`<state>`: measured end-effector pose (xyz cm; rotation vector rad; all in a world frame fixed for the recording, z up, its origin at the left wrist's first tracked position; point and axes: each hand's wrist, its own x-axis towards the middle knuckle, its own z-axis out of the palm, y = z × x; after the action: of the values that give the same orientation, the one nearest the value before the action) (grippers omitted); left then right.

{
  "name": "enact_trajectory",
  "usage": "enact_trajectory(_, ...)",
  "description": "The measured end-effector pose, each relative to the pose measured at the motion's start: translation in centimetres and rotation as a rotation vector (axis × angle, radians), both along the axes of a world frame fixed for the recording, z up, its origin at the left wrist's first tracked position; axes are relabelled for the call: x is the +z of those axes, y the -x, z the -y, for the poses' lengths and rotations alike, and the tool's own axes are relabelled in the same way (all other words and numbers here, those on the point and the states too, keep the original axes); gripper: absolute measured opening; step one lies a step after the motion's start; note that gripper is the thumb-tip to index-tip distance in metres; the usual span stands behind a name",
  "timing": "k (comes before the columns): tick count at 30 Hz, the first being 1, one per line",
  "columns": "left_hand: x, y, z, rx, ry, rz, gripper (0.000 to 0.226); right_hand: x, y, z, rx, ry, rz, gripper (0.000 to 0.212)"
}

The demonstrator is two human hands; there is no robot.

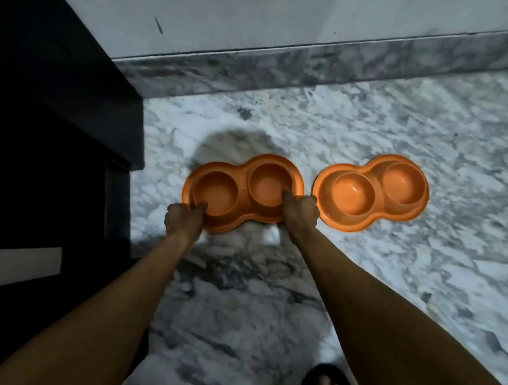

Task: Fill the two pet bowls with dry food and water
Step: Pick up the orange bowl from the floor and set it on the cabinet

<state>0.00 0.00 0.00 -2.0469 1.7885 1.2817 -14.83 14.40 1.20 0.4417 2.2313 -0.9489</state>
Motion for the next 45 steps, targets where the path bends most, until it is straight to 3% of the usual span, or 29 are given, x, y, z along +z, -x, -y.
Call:
enact_trajectory(1,0.3,0.1,0.0,0.01,0.025,-0.034,0.043,0.0,0.1,0.1,-0.004,-0.015,-0.003,0.068)
enact_trajectory(3,0.9,0.1,0.0,0.074,0.039,-0.061,0.029,0.3,0.2,0.1,-0.024,-0.024,-0.013,0.059)
enact_trajectory(7,4.0,-0.1,-0.7,0.185,-0.01,-0.09,0.045,3.3,-0.3,-1.0,-0.037,-0.042,-0.022,0.05)
enact_trajectory(11,11.9,0.1,-2.1,0.188,0.004,-0.119,0.041,10.9,-0.6,-3.1,-0.069,-0.026,-0.043,0.048)
enact_trajectory(14,20.6,0.1,-3.5,0.173,0.008,-0.168,0.045,19.4,-0.6,-4.6,-0.107,0.002,-0.052,0.051)
enact_trajectory(18,33.9,0.3,-5.1,0.132,0.056,-0.238,0.046,32.9,-0.9,-6.6,-0.166,0.017,-0.091,0.04)
enact_trajectory(24,54.6,-0.9,-6.6,0.025,0.095,-0.37,0.047,54.0,-4.2,-9.4,-0.305,0.066,-0.167,0.048)
enact_trajectory(32,74.5,-6.4,-6.6,-0.076,0.132,-0.524,0.052,73.8,-12.6,-11.1,-0.445,0.153,-0.31,0.051)
enact_trajectory(38,82.7,-12.0,-4.2,-0.047,0.14,-0.614,0.051,81.4,-19.6,-9.0,-0.454,0.208,-0.359,0.047)
enact_trajectory(45,86.3,-20.4,1.1,0.034,0.226,-0.65,0.037,86.3,-26.4,-3.4,-0.368,0.3,-0.414,0.036)
